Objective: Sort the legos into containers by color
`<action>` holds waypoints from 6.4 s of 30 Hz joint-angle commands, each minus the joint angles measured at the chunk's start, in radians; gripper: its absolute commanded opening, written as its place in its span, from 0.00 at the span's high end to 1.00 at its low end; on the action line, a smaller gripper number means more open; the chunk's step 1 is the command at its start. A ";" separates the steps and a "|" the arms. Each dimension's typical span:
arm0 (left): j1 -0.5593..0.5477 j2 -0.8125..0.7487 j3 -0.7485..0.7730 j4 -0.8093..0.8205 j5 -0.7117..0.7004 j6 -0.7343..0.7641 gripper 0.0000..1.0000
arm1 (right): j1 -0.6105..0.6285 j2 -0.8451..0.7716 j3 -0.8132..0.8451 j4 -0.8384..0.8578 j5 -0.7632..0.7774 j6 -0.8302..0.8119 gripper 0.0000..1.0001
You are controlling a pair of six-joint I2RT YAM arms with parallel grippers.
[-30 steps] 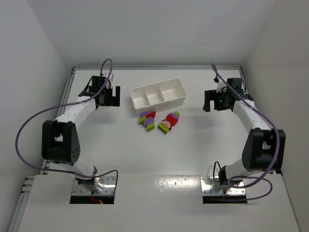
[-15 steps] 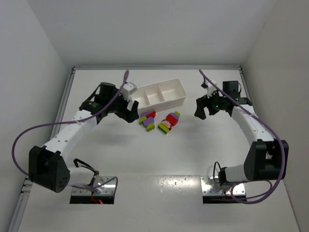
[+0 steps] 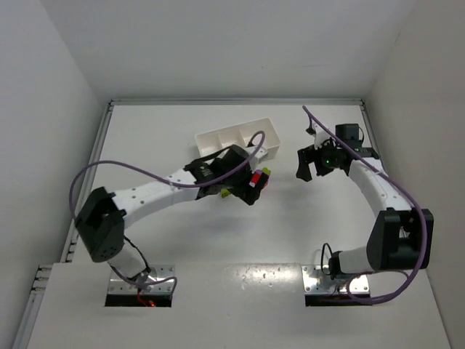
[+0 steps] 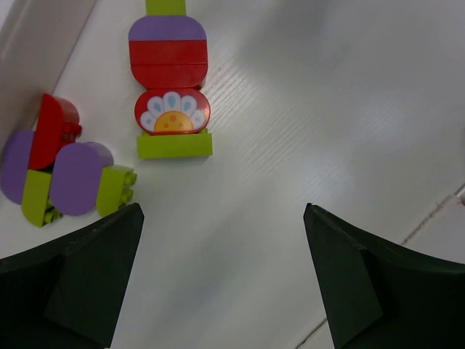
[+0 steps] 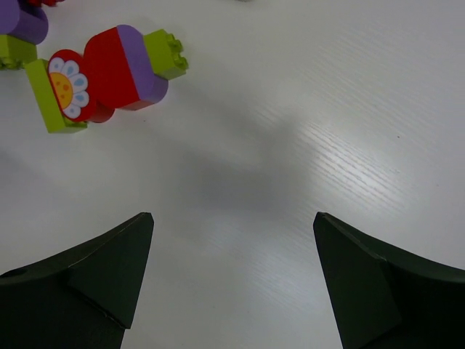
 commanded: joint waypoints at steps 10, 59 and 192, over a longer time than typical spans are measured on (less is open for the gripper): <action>-0.016 0.341 0.213 0.015 -0.128 -0.003 0.00 | -0.025 -0.151 -0.085 0.024 0.057 0.051 0.08; 0.081 0.623 0.372 0.006 0.059 0.198 0.20 | -0.080 -0.097 -0.096 0.042 0.000 0.051 0.08; 0.347 0.172 0.132 0.216 1.314 0.123 0.17 | -0.014 0.098 0.054 -0.246 -0.983 -0.055 1.00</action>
